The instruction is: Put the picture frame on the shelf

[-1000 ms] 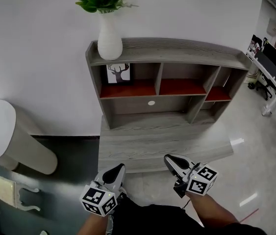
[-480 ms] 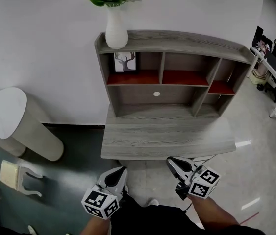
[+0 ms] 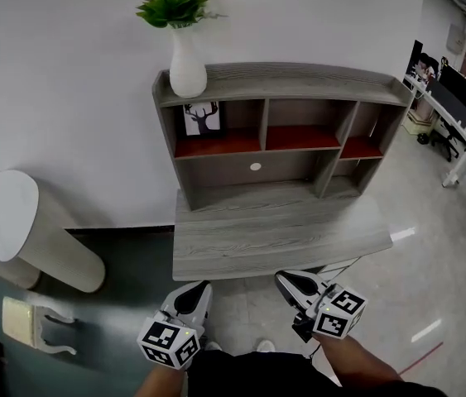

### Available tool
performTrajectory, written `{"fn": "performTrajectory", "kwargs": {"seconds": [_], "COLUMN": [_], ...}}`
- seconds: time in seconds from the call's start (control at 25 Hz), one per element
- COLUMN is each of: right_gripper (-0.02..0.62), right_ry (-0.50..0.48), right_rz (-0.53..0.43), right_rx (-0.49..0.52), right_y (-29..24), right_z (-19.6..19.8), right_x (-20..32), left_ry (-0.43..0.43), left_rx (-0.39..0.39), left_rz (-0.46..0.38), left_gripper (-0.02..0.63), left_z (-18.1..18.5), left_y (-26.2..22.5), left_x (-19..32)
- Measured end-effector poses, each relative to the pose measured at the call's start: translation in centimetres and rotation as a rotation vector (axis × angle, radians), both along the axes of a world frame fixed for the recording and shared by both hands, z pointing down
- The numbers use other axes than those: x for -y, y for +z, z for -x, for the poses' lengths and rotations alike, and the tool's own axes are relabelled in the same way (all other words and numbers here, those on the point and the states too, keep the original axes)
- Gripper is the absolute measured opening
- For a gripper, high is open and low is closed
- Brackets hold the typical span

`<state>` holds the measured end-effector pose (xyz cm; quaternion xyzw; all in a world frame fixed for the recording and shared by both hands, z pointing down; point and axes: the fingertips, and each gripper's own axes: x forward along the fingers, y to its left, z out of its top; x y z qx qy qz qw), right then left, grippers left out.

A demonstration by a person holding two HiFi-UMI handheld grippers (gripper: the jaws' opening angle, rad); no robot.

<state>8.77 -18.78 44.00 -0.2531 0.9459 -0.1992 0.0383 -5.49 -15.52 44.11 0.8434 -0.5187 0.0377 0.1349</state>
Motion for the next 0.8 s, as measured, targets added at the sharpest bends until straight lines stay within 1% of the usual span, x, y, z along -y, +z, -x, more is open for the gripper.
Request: {"fn": "performTrajectory", "kwargs": {"seconds": [0.28, 0.6, 0.8], "right_gripper": [0.014, 0.014, 0.014], "right_ry": [0.046, 0.059, 0.064], "right_rz": [-0.012, -0.011, -0.014], "right_rx": [-0.019, -0.044, -0.063], "right_y": [-0.2, 0.1, 0.1], "right_z": [2.6, 4.1, 4.6], "right_x": [0.1, -0.1, -0.3], "left_ry": [0.037, 0.067, 0.079], "left_rx": [-0.008, -0.006, -0.005], "left_rz": [0.001, -0.001, -0.005], "left_gripper": [0.009, 0.009, 0.009], "left_z": [2.4, 3.7, 3.9], "left_y": [0.0, 0.0, 0.0], "left_x": [1.0, 1.2, 1.3]}}
